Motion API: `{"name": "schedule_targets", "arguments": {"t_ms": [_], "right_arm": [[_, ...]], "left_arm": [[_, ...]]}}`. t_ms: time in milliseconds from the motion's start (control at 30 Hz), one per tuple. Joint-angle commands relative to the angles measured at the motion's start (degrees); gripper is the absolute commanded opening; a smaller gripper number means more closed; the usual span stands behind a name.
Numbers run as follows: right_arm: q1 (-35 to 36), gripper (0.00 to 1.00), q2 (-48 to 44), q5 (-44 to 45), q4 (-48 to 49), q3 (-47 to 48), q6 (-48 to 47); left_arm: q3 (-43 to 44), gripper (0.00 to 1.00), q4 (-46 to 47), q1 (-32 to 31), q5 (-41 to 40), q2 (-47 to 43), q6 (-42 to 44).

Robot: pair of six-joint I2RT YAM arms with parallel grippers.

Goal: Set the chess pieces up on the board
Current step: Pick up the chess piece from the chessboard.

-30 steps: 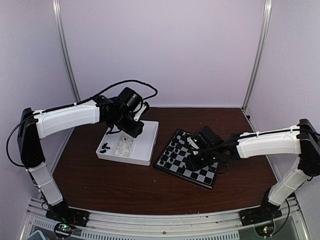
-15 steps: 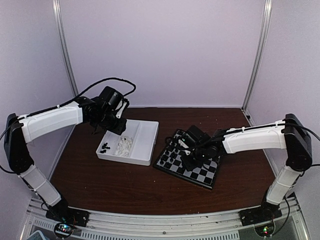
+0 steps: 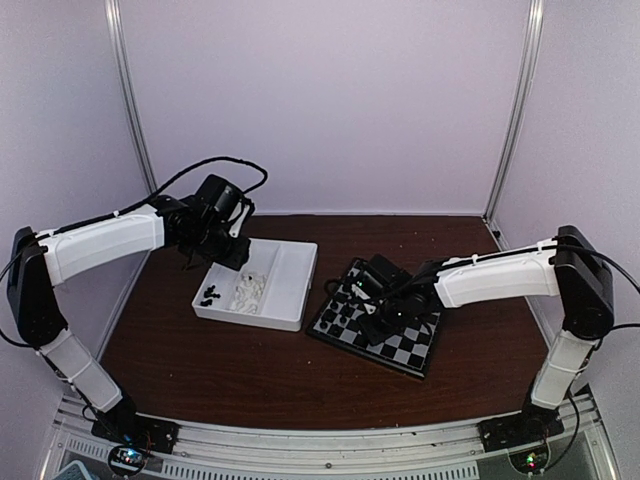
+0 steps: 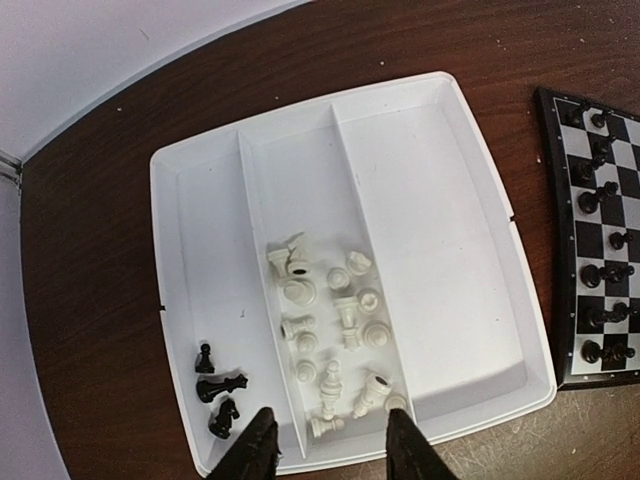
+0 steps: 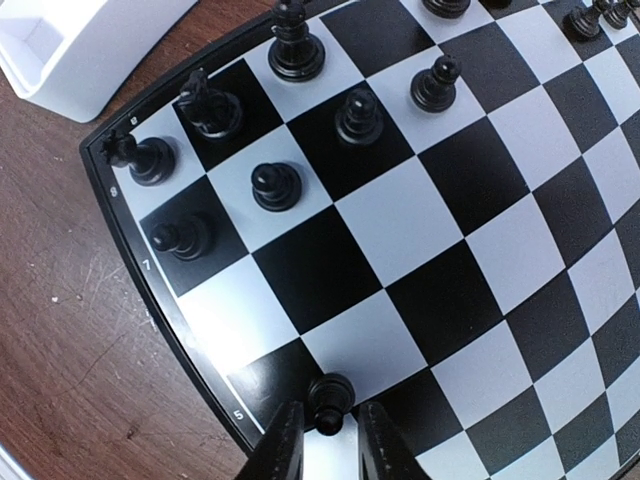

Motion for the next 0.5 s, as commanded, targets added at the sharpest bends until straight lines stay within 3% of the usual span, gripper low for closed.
{"name": "schedule_targets", "arguments": {"t_ms": [0,333,467], "right_arm": [[0.4,0.2,0.9,1.0,-0.4,1.7,-0.4],[0.4,0.07,1.0,1.8,-0.6,2.4,-0.7],[0.4,0.06,0.3,4.0,-1.8,3.4,-1.2]], "left_arm": [[-0.8,0.38,2.1,0.6,0.1,-1.6,-0.6],[-1.2,0.38,2.2,1.0,0.2,-1.6,-0.5],[-1.3,0.38,2.2,1.1,0.1,-1.6,-0.5]]}}
